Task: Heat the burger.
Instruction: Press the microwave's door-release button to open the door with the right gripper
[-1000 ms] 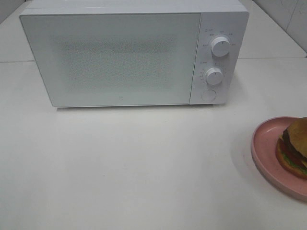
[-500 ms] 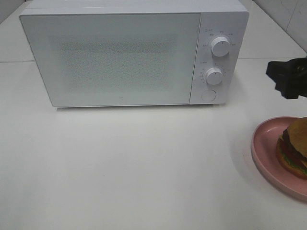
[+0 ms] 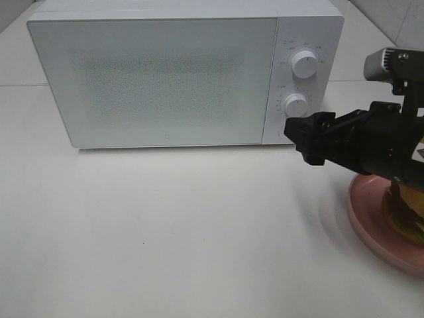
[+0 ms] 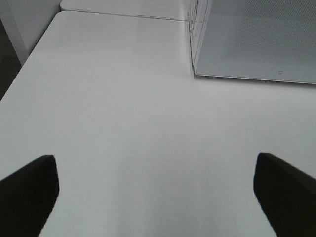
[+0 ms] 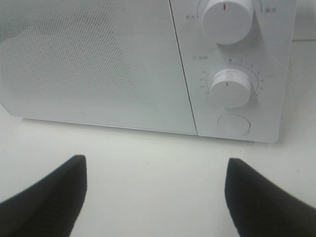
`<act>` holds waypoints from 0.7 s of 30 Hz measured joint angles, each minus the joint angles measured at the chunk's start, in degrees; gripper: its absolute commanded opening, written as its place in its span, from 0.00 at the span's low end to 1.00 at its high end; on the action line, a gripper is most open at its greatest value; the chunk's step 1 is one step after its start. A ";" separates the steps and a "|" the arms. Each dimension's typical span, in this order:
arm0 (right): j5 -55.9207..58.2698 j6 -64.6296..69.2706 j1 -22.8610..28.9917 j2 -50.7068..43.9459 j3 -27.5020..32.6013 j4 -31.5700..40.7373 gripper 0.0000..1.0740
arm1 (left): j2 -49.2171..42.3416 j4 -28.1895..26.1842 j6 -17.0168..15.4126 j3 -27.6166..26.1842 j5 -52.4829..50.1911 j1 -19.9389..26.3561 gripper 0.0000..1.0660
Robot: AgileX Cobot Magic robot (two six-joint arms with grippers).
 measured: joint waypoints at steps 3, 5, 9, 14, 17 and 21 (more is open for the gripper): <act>-2.69 5.16 0.97 3.04 0.00 2.18 0.71 | 0.00 0.00 0.00 0.00 0.00 0.00 0.94; -4.30 11.00 1.09 4.53 0.00 2.69 0.69 | 0.00 0.00 0.00 0.00 0.00 0.00 0.94; -6.88 22.63 1.15 6.36 0.00 2.81 0.65 | 0.00 0.00 0.00 0.00 0.00 0.00 0.94; -11.57 50.48 1.15 10.08 0.00 2.81 0.50 | 0.00 0.00 0.00 0.00 0.00 0.00 0.94; -13.29 60.22 1.15 11.34 0.17 2.81 0.28 | 0.00 0.00 0.00 0.00 0.00 0.00 0.94; -14.84 66.35 1.15 12.72 0.17 2.75 0.08 | 0.00 0.00 0.00 0.00 0.00 0.00 0.94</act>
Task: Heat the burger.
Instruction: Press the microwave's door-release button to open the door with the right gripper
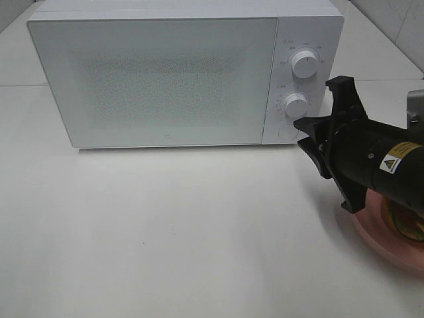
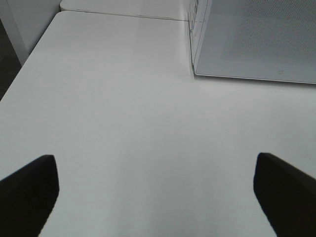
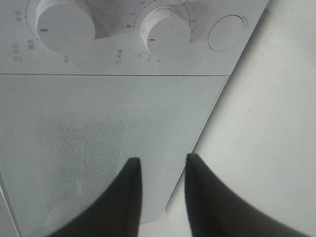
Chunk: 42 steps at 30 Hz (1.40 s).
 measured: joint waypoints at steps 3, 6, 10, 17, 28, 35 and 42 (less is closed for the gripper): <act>-0.97 0.97 0.00 1.38 0.00 -0.63 0.00 | 0.00 0.00 0.00 0.00 0.00 0.00 0.94; -1.43 1.55 0.00 2.46 0.00 -0.80 0.00 | 0.00 0.00 0.00 0.00 0.00 0.00 0.94; -2.29 2.01 0.00 3.32 0.00 0.74 0.00 | 0.00 0.00 0.00 0.00 0.00 0.00 0.94; -5.50 2.01 0.00 8.94 -0.29 6.65 0.00 | 0.00 0.00 0.00 0.00 0.00 0.00 0.94; -7.68 2.41 -1.95 18.16 -7.22 7.73 0.00 | 0.00 0.00 0.00 0.00 0.00 0.00 0.94; -7.73 2.41 -5.44 22.00 -11.75 7.33 0.00 | 0.00 0.00 0.00 0.00 0.00 0.00 0.94; -7.68 2.41 -6.76 24.81 -14.61 7.22 0.00 | 0.00 0.00 0.00 0.00 0.00 0.00 0.94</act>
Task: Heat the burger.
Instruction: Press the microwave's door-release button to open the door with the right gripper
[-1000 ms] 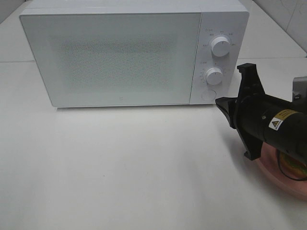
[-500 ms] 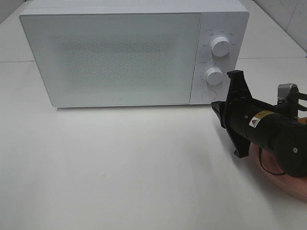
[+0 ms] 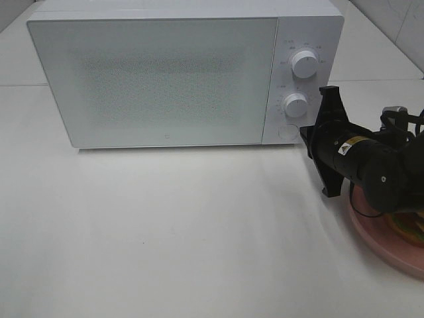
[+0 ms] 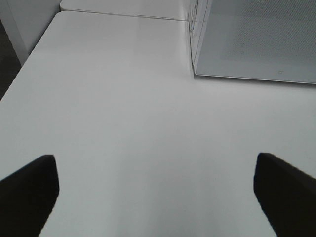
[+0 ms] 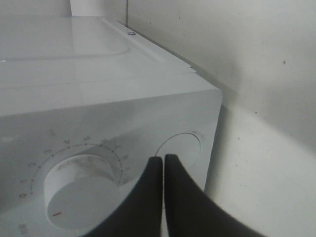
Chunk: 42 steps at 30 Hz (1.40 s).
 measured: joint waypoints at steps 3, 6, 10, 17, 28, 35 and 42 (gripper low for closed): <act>0.00 0.00 0.00 0.92 -1.15 -0.40 0.00 | 0.00 0.00 0.00 0.00 0.00 0.00 0.94; -0.06 0.00 -0.06 1.78 -2.18 -0.80 0.00 | 0.00 0.00 0.00 0.00 0.00 0.00 0.94; 0.00 0.00 -0.06 3.90 -3.72 -1.03 0.00 | 0.00 0.00 0.00 0.00 0.00 0.00 0.94; 0.46 0.97 -0.06 5.84 -4.58 -1.43 0.00 | 0.00 0.00 0.00 0.00 0.00 0.00 0.94; 1.32 0.97 -0.57 6.53 -6.76 -1.43 0.00 | 0.00 0.00 0.00 0.00 0.00 0.00 0.94; 3.09 0.52 -1.38 6.88 -7.91 -2.06 0.00 | 0.00 0.00 0.00 0.00 0.00 0.00 0.94; 2.58 -0.06 -1.38 7.10 -8.37 -1.95 0.00 | 0.00 0.00 0.00 0.00 0.00 0.00 0.94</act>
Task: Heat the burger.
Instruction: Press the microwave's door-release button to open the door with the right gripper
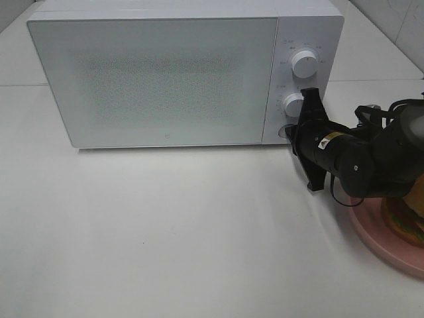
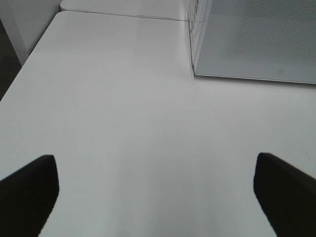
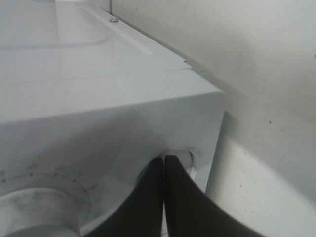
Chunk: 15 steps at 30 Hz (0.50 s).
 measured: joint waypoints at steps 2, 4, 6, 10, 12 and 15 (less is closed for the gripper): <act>-0.29 0.00 0.06 0.00 0.00 0.34 0.00 | 0.00 0.00 0.00 0.00 0.00 0.00 0.94; -0.63 -0.11 0.17 0.11 0.00 0.92 0.00 | 0.00 0.00 0.00 0.00 0.00 0.00 0.94; -1.55 -0.34 0.29 0.29 0.06 1.49 0.00 | 0.00 0.00 0.00 0.00 0.00 0.00 0.94; -2.98 -0.63 0.52 0.69 0.23 2.18 0.00 | 0.00 0.00 0.00 0.00 0.00 0.00 0.94; -3.21 -0.86 0.92 0.69 0.23 3.55 0.00 | 0.00 0.00 0.00 0.00 0.00 0.00 0.94; -3.04 -0.92 1.26 0.74 -0.11 5.04 0.00 | 0.00 0.00 0.00 0.00 0.00 0.00 0.94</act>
